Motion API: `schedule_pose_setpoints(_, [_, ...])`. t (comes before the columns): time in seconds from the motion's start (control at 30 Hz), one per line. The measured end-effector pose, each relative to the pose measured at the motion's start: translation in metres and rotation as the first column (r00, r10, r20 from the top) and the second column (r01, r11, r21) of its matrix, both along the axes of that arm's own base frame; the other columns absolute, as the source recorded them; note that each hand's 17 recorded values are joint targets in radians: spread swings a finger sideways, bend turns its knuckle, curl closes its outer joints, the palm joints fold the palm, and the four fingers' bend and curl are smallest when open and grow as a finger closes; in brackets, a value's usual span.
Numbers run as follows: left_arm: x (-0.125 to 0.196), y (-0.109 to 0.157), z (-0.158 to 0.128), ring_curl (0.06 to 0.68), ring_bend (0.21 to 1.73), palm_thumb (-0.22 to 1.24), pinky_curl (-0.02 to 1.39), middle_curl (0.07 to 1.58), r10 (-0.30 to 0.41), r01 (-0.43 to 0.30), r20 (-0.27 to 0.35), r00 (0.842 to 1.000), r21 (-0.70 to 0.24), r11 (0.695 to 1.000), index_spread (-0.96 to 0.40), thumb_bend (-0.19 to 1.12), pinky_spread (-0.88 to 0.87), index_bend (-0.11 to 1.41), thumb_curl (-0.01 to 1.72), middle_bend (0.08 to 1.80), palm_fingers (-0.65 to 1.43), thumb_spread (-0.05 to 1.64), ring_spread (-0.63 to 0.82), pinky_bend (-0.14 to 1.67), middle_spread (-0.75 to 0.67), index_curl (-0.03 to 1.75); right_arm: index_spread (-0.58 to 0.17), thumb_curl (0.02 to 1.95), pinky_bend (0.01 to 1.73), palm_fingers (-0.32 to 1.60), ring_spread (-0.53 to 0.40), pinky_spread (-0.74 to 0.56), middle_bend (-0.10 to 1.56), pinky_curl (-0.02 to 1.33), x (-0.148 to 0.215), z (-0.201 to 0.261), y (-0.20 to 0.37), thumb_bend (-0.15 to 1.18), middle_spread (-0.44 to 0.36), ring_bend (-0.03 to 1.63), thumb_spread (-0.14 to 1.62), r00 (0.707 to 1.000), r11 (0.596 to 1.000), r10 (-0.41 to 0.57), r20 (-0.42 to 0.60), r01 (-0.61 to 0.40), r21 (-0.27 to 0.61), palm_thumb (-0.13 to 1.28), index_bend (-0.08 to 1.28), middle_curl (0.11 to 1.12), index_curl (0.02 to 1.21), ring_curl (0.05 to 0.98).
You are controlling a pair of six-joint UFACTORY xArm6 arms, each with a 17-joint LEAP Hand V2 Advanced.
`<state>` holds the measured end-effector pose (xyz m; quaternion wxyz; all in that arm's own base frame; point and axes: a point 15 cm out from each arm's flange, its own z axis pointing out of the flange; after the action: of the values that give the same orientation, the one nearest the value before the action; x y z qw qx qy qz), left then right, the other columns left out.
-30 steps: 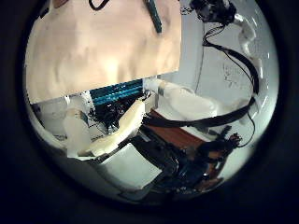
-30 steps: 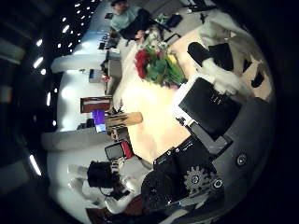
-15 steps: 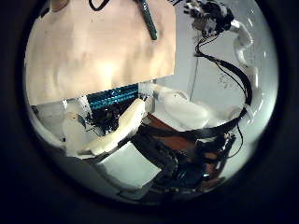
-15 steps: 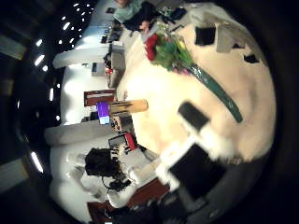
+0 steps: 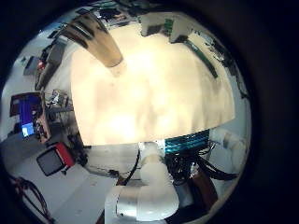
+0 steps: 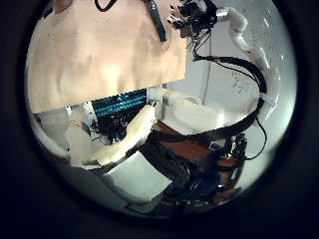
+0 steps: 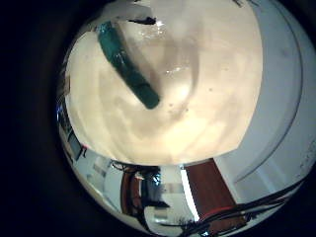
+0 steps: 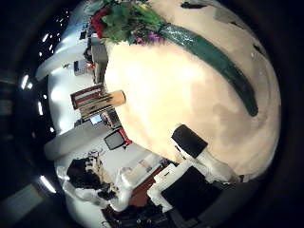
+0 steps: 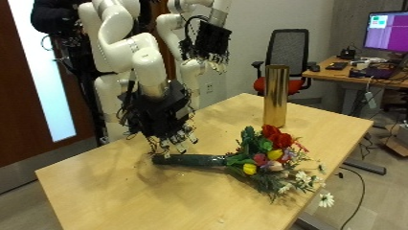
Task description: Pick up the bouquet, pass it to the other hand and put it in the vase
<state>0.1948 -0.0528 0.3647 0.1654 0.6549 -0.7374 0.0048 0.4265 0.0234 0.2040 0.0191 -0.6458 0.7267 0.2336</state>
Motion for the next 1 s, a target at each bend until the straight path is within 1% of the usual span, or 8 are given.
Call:
schedule_pose_setpoints(0.1, [0.000, 0.000, 0.001, 0.186, 0.45, 0.43, 0.25, 0.35, 0.000, 0.000, 0.000, 1.000, 0.000, 1.000, 0.23, -0.03, 0.52, 0.18, 0.30, 0.26, 0.23, 0.97, 0.54, 0.19, 0.29, 0.36, -0.136, 0.40, 0.64, 0.14, 0.119, 0.30, 0.46, 0.22, -0.001, -0.017, 0.001, -0.02, 0.194, 0.69, 1.06, 0.999, 1.000, -0.002, -0.038, 0.002, 0.003, 0.62, 0.18, 0.32, 0.40, 0.231])
schedule_pose_setpoints(0.27, [-0.001, 0.000, -0.001, 0.185, 0.45, 0.43, 0.25, 0.35, 0.003, -0.003, -0.004, 1.000, 0.000, 1.000, 0.23, -0.03, 0.52, 0.18, 0.30, 0.26, 0.23, 0.98, 0.54, 0.19, 0.29, 0.36, -0.125, 0.39, 0.59, 0.17, 0.140, 0.31, 0.42, 0.21, 0.017, -0.040, 0.000, -0.02, 0.204, 0.65, 1.06, 1.000, 0.999, -0.027, -0.006, 0.026, -0.021, 0.63, 0.17, 0.31, 0.37, 0.215])
schedule_pose_setpoints(0.43, [0.000, 0.000, 0.000, 0.185, 0.45, 0.43, 0.25, 0.35, 0.000, 0.000, -0.001, 1.000, 0.000, 1.000, 0.23, -0.03, 0.52, 0.18, 0.30, 0.26, 0.23, 0.98, 0.54, 0.19, 0.29, 0.35, -0.120, 0.40, 0.54, 0.19, 0.146, 0.28, 0.41, 0.21, 0.019, -0.051, -0.003, -0.02, 0.200, 0.63, 1.04, 0.999, 0.999, -0.032, -0.014, 0.031, -0.033, 0.66, 0.17, 0.31, 0.35, 0.205])
schedule_pose_setpoints(0.67, [-0.001, -0.001, 0.000, 0.184, 0.45, 0.43, 0.25, 0.35, -0.003, 0.003, 0.000, 1.000, 0.002, 1.000, 0.23, -0.03, 0.52, 0.18, 0.30, 0.26, 0.24, 0.97, 0.54, 0.19, 0.29, 0.35, -0.107, 0.40, 0.48, 0.23, 0.124, 0.24, 0.41, 0.21, 0.023, -0.054, -0.010, -0.02, 0.176, 0.61, 1.03, 0.999, 0.998, -0.049, -0.001, 0.049, -0.037, 0.68, 0.16, 0.32, 0.31, 0.201])
schedule_pose_setpoints(1.0, [-0.001, 0.000, 0.000, 0.183, 0.45, 0.43, 0.25, 0.35, 0.000, 0.000, -0.002, 1.000, 0.004, 1.000, 0.23, -0.03, 0.52, 0.18, 0.30, 0.26, 0.24, 0.97, 0.54, 0.18, 0.28, 0.35, -0.095, 0.41, 0.44, 0.26, 0.104, 0.21, 0.39, 0.21, 0.021, -0.073, -0.014, -0.02, 0.160, 0.60, 1.02, 0.997, 0.997, -0.063, -0.047, 0.061, -0.051, 0.69, 0.16, 0.33, 0.30, 0.194])
